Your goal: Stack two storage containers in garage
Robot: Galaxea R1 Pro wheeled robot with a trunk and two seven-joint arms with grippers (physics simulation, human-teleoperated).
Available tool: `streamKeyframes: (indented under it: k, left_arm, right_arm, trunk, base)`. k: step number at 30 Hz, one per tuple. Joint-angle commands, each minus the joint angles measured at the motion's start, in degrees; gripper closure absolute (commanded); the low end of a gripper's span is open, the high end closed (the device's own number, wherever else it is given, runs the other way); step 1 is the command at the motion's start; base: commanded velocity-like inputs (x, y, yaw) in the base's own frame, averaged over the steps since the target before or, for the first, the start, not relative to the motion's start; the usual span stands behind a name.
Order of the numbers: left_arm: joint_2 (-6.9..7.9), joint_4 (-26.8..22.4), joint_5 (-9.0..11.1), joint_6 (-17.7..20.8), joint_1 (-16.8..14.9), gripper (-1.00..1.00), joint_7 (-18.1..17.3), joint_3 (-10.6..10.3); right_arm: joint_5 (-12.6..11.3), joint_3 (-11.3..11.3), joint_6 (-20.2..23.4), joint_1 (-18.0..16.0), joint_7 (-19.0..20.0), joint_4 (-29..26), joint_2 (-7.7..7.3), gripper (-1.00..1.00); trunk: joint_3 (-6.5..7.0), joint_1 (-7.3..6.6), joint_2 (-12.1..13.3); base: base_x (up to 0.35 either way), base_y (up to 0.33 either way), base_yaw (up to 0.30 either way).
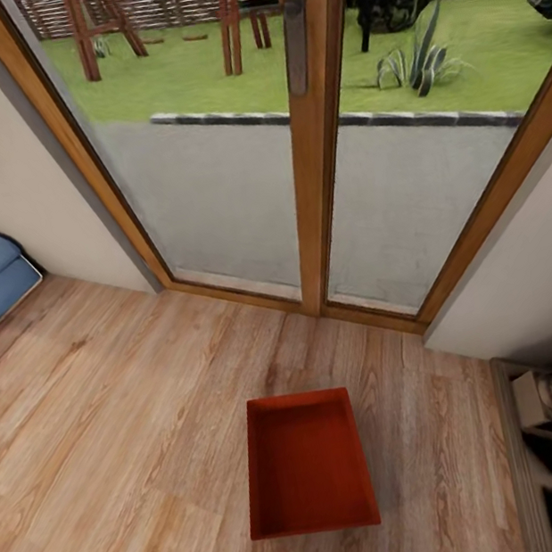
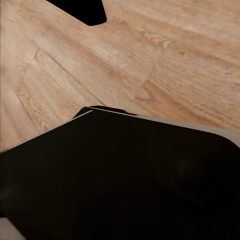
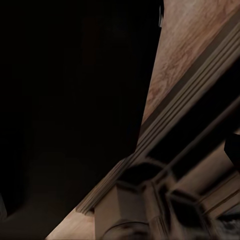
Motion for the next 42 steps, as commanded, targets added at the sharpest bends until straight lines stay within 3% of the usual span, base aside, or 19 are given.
streamKeyframes:
  k: [1, 26, 42]
  left_arm:
    - [-0.02, 0.03, 0.49, -0.17, -0.03, -1.0, 0.17, -0.49]
    - [-0.02, 0.01, 0.49, -0.17, 0.01, -1.0, 0.17, -0.49]
    - [-0.05, 0.0, 0.49, -0.17, -0.03, -1.0, 0.17, -0.49]
  right_arm:
    - [-0.57, 0.48, -0.15, -0.01, -0.15, 0.01, 0.02, -1.0]
    - [-0.57, 0.48, -0.15, -0.01, -0.15, 0.01, 0.02, -1.0]
    - [-0.49, 0.63, -0.23, -0.01, -0.13, 0.01, 0.14, -1.0]
  trunk:
    - [-0.13, 0.0, -0.02]
    - [-2.43, 0.0, -0.02]
    - [-2.61, 0.0, -0.02]
  base:
    - [0.0, 0.0, 0.0]
    - [0.0, 0.0, 0.0]
    - [0.0, 0.0, 0.0]
